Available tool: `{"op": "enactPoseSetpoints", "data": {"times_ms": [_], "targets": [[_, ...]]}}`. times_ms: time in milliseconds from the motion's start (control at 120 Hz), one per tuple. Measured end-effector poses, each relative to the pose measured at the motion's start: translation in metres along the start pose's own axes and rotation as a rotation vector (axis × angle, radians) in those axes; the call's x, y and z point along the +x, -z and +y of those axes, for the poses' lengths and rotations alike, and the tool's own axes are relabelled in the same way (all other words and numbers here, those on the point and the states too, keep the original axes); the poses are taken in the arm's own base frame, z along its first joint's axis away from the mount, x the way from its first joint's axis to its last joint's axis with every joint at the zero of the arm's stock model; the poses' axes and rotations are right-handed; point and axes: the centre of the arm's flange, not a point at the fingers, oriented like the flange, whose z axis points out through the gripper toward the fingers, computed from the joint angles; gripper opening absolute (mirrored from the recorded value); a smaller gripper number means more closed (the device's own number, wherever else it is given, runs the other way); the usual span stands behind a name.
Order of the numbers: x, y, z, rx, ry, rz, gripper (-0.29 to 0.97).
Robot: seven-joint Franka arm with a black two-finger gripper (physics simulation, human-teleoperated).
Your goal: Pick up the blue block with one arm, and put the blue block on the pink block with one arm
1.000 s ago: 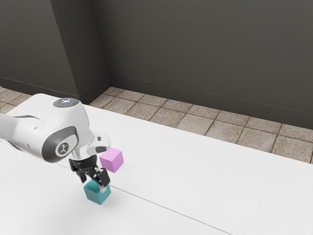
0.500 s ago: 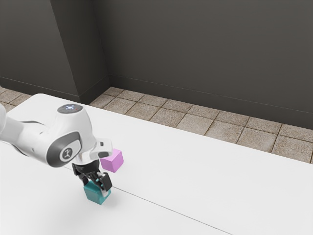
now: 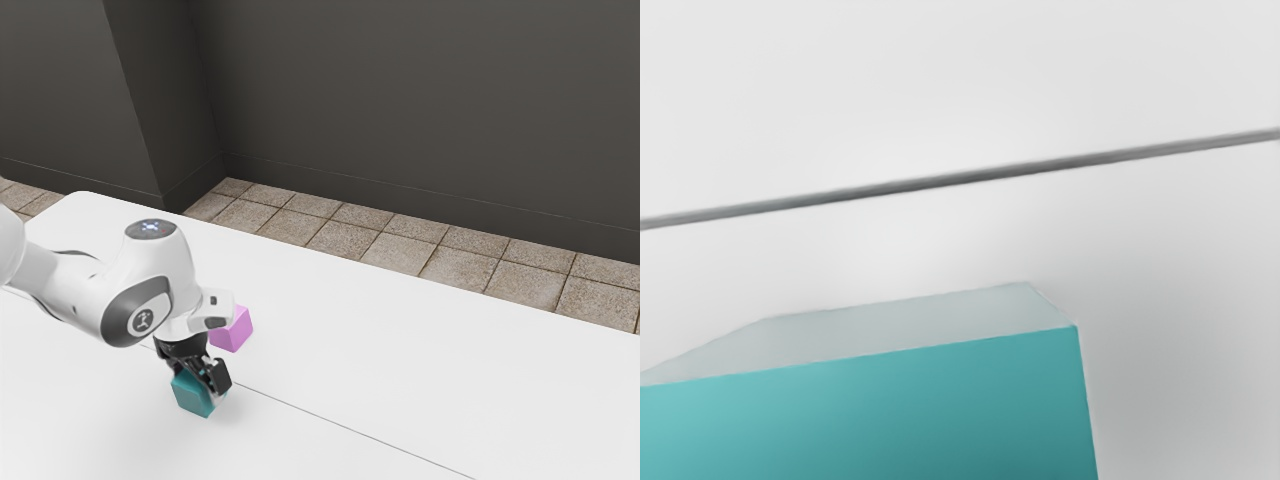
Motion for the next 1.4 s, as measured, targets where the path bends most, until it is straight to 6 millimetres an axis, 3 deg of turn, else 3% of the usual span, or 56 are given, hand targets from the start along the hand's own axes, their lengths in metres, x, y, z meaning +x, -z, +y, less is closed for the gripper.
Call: {"op": "enactPoseSetpoints", "data": {"times_ms": [567,867,1125,1283,1400], "targets": [[0.003,-0.011,-0.002,-0.01,0.001,-0.007,0.68],[0.004,-0.007,-0.005,-0.01,0.004,0.005,0.68],[0.004,-0.007,-0.007,-0.011,0.009,0.005,0.46],[0.004,-0.006,-0.009,-0.009,0.012,0.008,0.42],[0.005,0.007,-0.01,-0.004,0.013,0.037,0.4]]}}
